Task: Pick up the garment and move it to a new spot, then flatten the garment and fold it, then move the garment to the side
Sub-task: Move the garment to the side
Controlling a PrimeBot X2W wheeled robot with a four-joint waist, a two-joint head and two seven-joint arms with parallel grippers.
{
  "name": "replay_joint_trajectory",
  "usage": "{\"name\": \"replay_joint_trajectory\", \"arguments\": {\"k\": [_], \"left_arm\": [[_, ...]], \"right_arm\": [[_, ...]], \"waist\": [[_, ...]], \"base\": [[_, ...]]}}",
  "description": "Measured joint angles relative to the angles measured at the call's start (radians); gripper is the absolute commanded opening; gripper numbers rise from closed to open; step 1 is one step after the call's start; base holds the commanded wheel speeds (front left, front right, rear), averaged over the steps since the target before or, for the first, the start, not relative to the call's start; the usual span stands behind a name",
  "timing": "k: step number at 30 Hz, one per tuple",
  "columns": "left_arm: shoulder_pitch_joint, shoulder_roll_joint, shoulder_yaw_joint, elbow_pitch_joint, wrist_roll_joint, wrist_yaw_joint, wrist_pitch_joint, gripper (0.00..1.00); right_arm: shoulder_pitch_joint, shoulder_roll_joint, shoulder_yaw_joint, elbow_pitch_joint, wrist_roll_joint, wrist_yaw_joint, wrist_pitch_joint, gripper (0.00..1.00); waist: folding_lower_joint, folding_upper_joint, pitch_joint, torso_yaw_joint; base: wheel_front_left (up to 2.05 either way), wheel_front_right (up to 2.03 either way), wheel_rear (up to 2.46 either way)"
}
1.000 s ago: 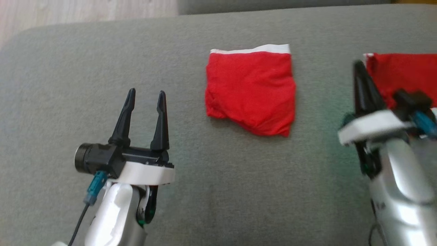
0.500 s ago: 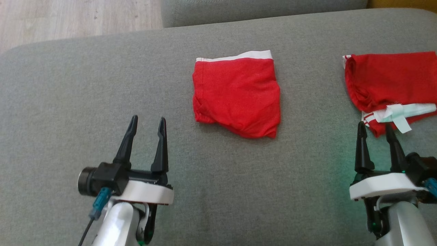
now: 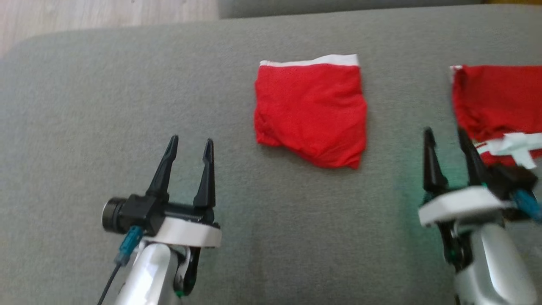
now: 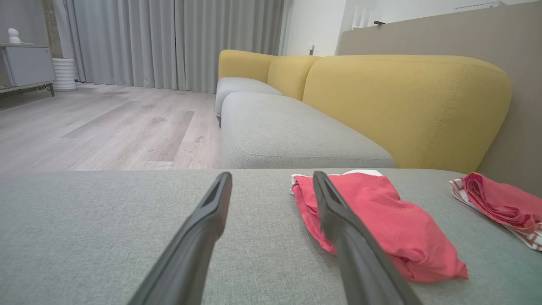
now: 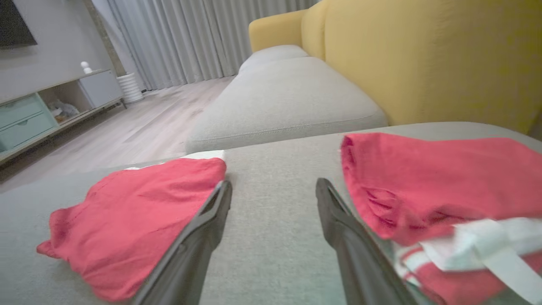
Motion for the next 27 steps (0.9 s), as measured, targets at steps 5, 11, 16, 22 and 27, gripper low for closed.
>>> {"name": "replay_joint_trajectory", "arguments": {"k": [5,11,16,22,27], "left_arm": [[-0.042,0.000,-0.029,0.004,-0.025,0.004,0.000,1.00],[-0.090,0.000,-0.077,0.025,-0.046,0.011,0.000,1.00],[-0.115,-0.001,-0.082,0.021,-0.081,0.020,0.000,1.00],[-0.117,-0.001,-0.076,0.017,-0.074,0.023,0.000,1.00],[-0.117,-0.001,-0.065,0.009,-0.075,0.023,0.000,1.00]], "right_arm": [[-0.128,-0.001,0.045,0.089,0.117,0.000,0.122,1.00],[-0.253,-0.003,0.070,0.233,0.139,0.000,0.180,1.00],[-0.327,-0.007,0.083,0.352,0.147,0.000,0.228,1.00],[-0.426,-0.025,0.124,0.441,0.104,0.000,0.248,0.00],[-0.433,-0.024,0.158,0.481,0.042,0.000,0.190,0.00]], "waist": [[0.0001,0.0000,0.046,0.045],[0.0002,0.0000,0.097,0.111],[0.0001,0.0000,0.129,0.153],[0.0001,0.0000,0.147,0.174],[0.0001,0.0000,0.136,0.167]], "base": [[0.00,0.00,0.00],[0.00,0.00,0.00],[0.00,0.00,0.00],[0.00,0.00,0.00],[0.00,0.00,0.00]]}}
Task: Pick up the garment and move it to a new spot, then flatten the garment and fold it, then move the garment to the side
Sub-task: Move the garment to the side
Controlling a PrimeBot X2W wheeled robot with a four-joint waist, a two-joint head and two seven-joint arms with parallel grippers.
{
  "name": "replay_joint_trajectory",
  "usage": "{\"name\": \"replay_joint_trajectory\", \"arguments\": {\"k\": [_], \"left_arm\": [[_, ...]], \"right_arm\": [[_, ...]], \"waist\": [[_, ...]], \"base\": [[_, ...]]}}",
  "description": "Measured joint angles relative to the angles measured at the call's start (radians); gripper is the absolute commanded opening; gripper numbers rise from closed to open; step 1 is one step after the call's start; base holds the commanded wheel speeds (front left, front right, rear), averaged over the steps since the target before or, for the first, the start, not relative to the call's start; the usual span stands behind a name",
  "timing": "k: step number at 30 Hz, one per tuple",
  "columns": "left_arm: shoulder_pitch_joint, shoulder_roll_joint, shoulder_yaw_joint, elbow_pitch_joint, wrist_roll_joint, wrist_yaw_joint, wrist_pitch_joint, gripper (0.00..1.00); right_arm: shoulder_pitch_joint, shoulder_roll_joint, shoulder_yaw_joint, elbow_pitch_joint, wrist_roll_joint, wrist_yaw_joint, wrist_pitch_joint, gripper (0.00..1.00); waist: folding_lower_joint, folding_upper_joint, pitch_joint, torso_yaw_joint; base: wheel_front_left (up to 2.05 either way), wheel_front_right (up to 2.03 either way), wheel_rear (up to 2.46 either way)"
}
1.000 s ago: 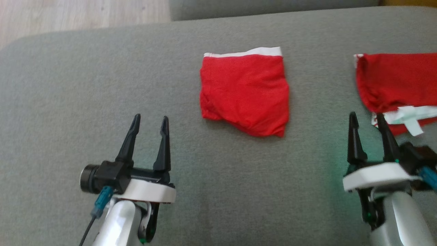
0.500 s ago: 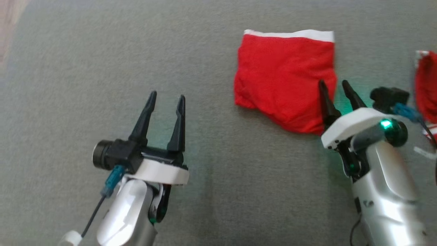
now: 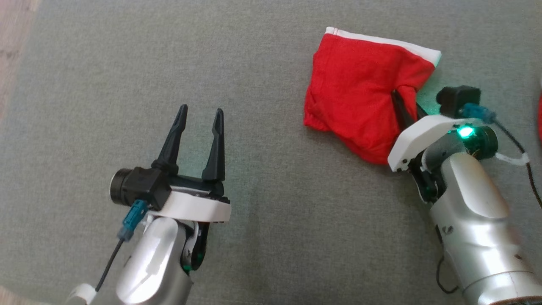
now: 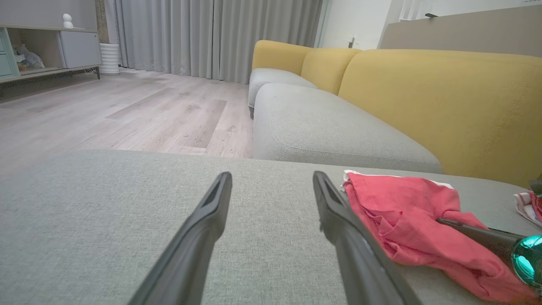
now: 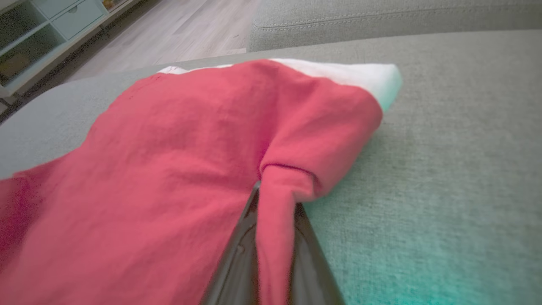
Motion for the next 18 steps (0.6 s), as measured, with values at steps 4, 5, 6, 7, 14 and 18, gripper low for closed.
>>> {"name": "replay_joint_trajectory", "arguments": {"k": [4,5,6,7,14,18], "left_arm": [[0.001,0.000,0.003,0.000,0.013,0.000,0.000,1.00],[0.001,0.000,0.003,0.000,0.017,0.000,0.000,1.00],[0.001,0.000,0.004,0.000,0.020,0.000,0.000,1.00],[0.003,0.000,0.005,0.000,0.021,0.000,0.000,1.00],[0.032,0.000,0.018,-0.004,0.036,-0.001,0.000,1.00],[0.043,0.000,0.027,-0.007,0.047,-0.006,0.000,1.00]], "right_arm": [[0.006,-0.009,0.019,0.018,-0.064,0.000,-0.053,0.00],[0.009,-0.015,0.029,0.018,-0.078,0.000,-0.062,0.00],[0.012,-0.022,0.036,0.016,-0.089,0.000,-0.068,0.00],[0.016,-0.031,0.041,0.009,-0.098,0.000,-0.074,0.00],[0.055,-0.127,0.091,-0.085,-0.116,0.000,-0.069,0.00],[0.075,-0.220,0.127,-0.189,-0.103,0.000,-0.017,0.00]], "waist": [[0.0000,0.0000,-0.020,-0.016],[0.0000,0.0000,-0.027,-0.021],[0.0000,0.0000,-0.033,-0.027],[0.0000,0.0000,-0.040,-0.033],[-0.0001,0.0000,-0.079,-0.083],[-0.0001,0.0000,-0.097,-0.122]], "base": [[0.00,0.00,0.00],[0.00,0.00,0.00],[0.00,0.00,0.00],[0.00,0.00,0.00],[0.00,0.00,0.00],[0.00,0.00,0.00]]}}
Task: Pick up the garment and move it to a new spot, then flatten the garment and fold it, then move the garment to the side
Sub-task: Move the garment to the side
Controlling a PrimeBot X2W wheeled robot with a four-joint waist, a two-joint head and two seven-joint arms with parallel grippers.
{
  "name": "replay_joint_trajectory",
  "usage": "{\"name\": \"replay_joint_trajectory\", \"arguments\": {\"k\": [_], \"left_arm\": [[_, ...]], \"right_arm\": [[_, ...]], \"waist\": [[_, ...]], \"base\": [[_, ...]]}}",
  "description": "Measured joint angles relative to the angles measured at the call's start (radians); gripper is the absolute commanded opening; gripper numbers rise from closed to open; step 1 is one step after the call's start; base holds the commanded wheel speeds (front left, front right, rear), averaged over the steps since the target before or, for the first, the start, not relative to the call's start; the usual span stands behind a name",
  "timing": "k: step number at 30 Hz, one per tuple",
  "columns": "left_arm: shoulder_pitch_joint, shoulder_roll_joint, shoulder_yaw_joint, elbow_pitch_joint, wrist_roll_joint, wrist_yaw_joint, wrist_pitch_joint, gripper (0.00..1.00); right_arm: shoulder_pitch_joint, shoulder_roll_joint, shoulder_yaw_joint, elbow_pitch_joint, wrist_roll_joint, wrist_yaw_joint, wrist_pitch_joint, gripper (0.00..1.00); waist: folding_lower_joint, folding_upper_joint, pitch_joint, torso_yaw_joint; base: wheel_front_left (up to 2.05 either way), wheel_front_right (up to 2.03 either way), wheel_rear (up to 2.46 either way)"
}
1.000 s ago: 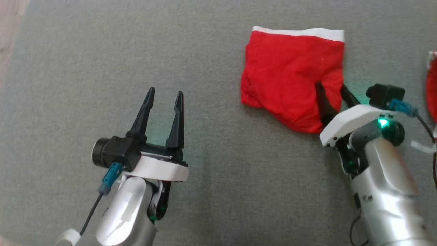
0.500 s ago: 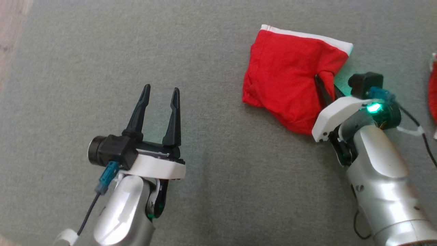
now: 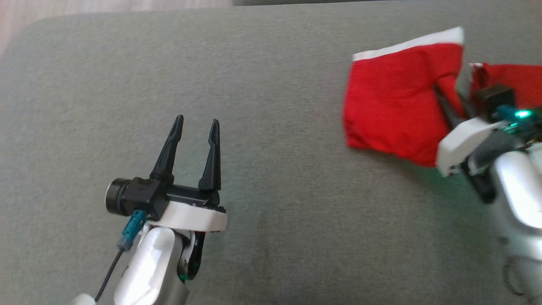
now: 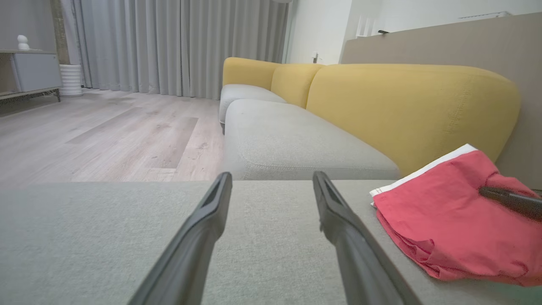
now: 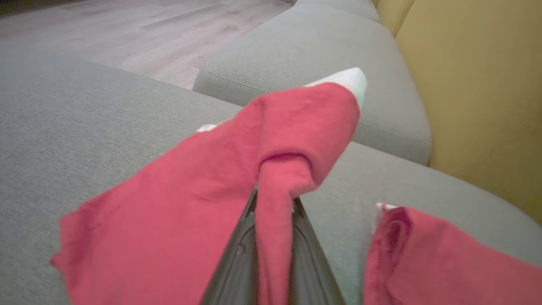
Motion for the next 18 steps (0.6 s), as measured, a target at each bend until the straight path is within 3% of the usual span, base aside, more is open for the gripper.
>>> {"name": "replay_joint_trajectory", "arguments": {"k": [10,18], "left_arm": [[0.000,0.000,0.000,0.000,0.007,-0.012,0.000,1.00],[-0.015,0.000,0.003,-0.006,0.019,-0.018,0.000,1.00]], "right_arm": [[0.042,-0.280,0.027,-0.220,0.084,0.000,0.165,0.00],[0.055,-0.435,-0.005,-0.168,0.156,0.000,0.221,0.00]], "waist": [[0.0000,0.0000,0.008,-0.054],[0.0001,0.0000,0.067,-0.055]], "base": [[0.00,0.00,0.00],[0.00,0.00,0.00]]}}
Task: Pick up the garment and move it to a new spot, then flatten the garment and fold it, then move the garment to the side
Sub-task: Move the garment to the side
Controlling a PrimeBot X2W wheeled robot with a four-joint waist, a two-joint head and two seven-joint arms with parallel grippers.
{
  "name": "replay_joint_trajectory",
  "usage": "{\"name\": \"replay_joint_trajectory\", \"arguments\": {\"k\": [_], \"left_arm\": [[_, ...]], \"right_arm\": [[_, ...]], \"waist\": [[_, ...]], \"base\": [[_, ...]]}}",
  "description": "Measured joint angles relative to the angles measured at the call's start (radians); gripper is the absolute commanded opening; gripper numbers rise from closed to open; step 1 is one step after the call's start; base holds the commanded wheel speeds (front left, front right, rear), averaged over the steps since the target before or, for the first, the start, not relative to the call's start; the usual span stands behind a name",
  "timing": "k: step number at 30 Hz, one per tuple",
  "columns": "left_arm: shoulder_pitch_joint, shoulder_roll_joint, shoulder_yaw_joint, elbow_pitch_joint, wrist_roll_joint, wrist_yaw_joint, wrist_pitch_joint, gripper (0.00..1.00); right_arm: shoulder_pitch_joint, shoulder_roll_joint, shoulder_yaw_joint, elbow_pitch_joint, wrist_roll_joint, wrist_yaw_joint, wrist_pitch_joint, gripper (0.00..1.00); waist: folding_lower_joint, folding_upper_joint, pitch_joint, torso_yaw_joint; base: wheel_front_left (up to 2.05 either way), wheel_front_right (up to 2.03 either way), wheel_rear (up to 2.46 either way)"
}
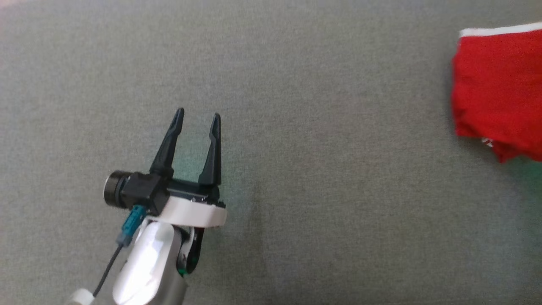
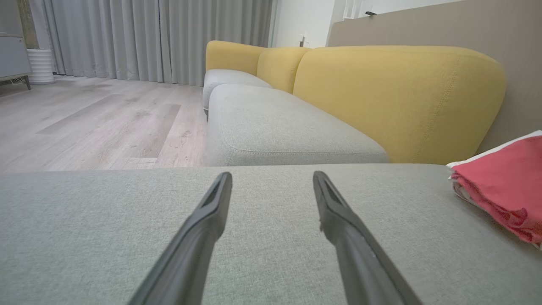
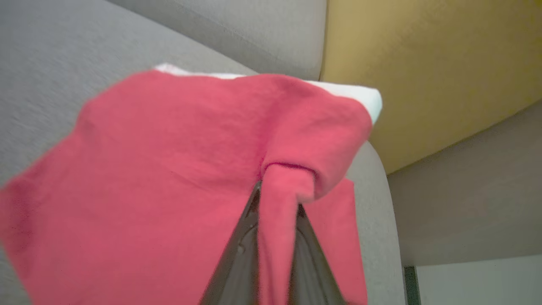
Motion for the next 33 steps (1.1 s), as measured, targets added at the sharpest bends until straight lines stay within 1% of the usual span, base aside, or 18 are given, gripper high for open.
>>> {"name": "replay_joint_trajectory", "arguments": {"k": [3,6,14,18,19,20,21,29,33], "left_arm": [[-0.019,0.000,0.003,-0.003,0.008,-0.001,0.000,1.00],[-0.038,0.000,0.006,-0.005,0.016,-0.006,0.000,1.00],[-0.065,0.000,0.002,-0.008,0.016,-0.008,0.000,1.00],[-0.071,0.000,0.002,-0.008,0.016,-0.008,0.000,1.00],[-0.071,0.000,0.002,-0.008,0.016,-0.008,0.000,1.00],[-0.071,0.000,0.002,-0.008,0.016,-0.008,0.000,1.00],[-0.071,0.000,0.002,-0.008,0.016,-0.008,0.000,1.00],[-0.071,-0.001,0.010,-0.005,0.016,-0.008,0.000,1.00],[-0.066,-0.001,0.021,-0.004,0.016,-0.009,0.000,1.00]], "right_arm": [[-0.004,-0.038,0.000,0.057,0.001,0.000,-0.011,0.00],[-0.029,-0.063,0.008,0.117,-0.031,0.000,-0.027,0.00],[-0.123,-0.109,0.014,0.249,-0.133,0.000,-0.068,0.00],[-0.144,-0.110,0.007,0.297,-0.181,0.000,-0.089,0.00],[-0.146,-0.109,0.005,0.304,-0.186,0.000,-0.092,0.07],[-0.148,-0.108,0.002,0.309,-0.194,0.000,-0.095,0.77],[-0.148,-0.106,-0.004,0.314,-0.205,0.000,-0.098,1.00],[-0.170,-0.039,-0.105,0.324,-0.268,0.000,-0.132,1.00],[-0.169,0.022,-0.174,0.285,-0.283,0.000,-0.166,1.00]], "waist": [[0.0001,0.0000,0.030,0.004],[0.0000,0.0000,0.057,0.011],[0.0001,0.0000,0.107,0.042],[0.0001,0.0000,0.116,0.055],[0.0001,0.0000,0.117,0.056],[0.0001,0.0000,0.117,0.056],[0.0000,0.0000,0.117,0.056],[0.0000,0.0000,0.081,0.047],[0.0000,0.0000,0.041,0.039]], "base": [[0.00,0.00,0.00],[0.00,0.00,0.00],[0.00,0.00,0.00],[0.00,0.00,0.00],[0.00,0.00,0.00],[0.00,0.00,0.00],[0.00,0.00,0.00],[0.00,0.00,0.00],[0.00,0.00,0.00]]}}
